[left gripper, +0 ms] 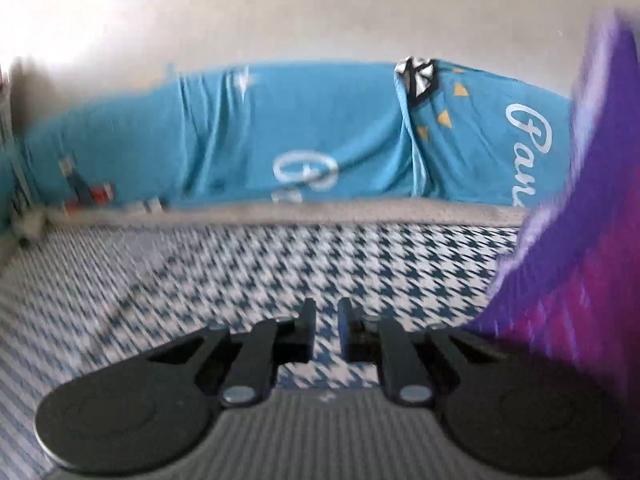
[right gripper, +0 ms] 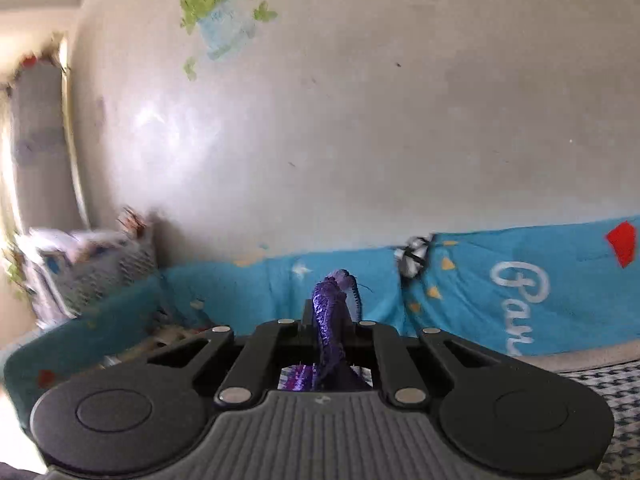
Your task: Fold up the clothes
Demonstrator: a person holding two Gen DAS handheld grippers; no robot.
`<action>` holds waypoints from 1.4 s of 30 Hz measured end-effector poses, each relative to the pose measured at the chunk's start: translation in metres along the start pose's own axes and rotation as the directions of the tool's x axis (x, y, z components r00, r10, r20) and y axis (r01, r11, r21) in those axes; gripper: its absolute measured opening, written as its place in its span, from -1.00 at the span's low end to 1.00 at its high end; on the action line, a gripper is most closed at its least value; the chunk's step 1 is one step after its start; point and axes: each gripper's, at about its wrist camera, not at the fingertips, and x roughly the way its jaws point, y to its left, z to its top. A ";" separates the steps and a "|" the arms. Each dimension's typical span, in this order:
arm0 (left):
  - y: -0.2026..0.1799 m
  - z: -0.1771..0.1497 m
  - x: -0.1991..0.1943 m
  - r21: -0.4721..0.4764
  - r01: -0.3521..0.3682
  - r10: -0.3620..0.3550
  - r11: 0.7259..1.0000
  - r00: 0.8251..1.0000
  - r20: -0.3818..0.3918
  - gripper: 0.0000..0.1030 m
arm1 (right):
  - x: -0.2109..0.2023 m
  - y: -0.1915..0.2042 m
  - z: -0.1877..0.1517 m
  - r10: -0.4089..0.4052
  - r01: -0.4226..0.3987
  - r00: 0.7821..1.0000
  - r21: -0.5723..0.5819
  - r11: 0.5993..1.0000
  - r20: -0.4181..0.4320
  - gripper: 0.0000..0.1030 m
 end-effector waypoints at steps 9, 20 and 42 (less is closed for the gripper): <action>0.007 -0.016 -0.007 -0.019 0.060 -0.061 0.998 0.996 -0.061 -0.46 | 0.052 -0.052 -0.058 -0.376 0.382 0.842 -0.066 0.922 -0.388 -0.63; 0.003 -0.023 -0.010 -0.026 0.114 -0.116 0.993 0.986 -0.119 -0.30 | 0.037 -0.027 -0.036 -0.157 0.178 0.946 0.048 0.983 -0.284 -0.51; -0.004 -0.042 -0.018 0.059 0.173 -0.162 0.983 0.974 -0.157 -0.21 | 0.105 0.004 -0.098 -0.013 0.204 0.814 0.266 0.942 -0.581 -0.23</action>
